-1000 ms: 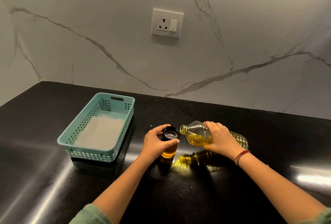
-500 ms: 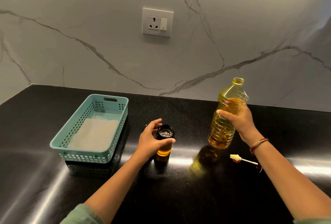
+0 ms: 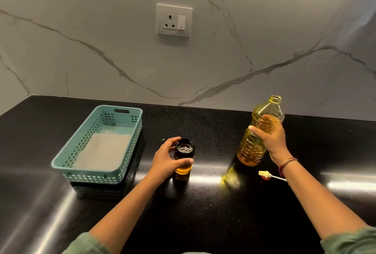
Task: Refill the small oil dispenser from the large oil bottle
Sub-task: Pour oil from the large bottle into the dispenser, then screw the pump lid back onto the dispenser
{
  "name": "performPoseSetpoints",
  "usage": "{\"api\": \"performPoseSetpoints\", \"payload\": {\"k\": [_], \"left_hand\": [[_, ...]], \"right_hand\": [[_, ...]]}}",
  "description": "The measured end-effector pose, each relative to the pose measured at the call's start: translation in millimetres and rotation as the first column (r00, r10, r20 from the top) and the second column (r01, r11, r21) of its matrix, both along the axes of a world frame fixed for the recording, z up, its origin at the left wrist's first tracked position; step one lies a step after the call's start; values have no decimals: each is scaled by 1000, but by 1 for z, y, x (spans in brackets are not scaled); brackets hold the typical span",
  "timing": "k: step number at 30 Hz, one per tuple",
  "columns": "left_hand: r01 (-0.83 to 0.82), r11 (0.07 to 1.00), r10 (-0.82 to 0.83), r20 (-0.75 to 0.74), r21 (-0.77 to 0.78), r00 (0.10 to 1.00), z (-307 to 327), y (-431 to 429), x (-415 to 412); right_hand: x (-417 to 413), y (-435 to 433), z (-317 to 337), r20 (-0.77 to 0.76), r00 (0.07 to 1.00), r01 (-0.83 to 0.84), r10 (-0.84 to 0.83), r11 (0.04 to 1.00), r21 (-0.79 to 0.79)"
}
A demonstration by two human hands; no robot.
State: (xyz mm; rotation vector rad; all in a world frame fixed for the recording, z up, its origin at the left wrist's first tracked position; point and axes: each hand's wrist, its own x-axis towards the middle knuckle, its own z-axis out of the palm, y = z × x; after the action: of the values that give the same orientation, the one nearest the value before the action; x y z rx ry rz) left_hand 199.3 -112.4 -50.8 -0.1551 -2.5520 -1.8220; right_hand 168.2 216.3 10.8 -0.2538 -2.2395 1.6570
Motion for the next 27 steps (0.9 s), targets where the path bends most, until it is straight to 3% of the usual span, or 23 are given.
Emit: {"api": "performPoseSetpoints", "payload": {"k": [11, 16, 20, 24, 27], "left_hand": [[-6, 1000, 6, -25, 9, 1000, 5, 4, 3], [-105, 994, 101, -129, -19, 986, 17, 9, 13], [-176, 984, 164, -244, -28, 956, 34, 14, 19], [-174, 984, 159, -269, -35, 950, 41, 19, 20], [-169, 985, 153, -269, -38, 951, 42, 25, 20]], "right_hand": [[7, 11, -3, 17, 997, -79, 79, 996, -35], [21, 25, -6, 75, 991, -116, 114, 993, 14], [56, 61, -18, 187, 980, -95, 63, 981, 168], [96, 105, -39, 375, 927, -184, 1, 872, 453], [115, 118, -53, 491, 871, -288, 31, 842, 457]]}}
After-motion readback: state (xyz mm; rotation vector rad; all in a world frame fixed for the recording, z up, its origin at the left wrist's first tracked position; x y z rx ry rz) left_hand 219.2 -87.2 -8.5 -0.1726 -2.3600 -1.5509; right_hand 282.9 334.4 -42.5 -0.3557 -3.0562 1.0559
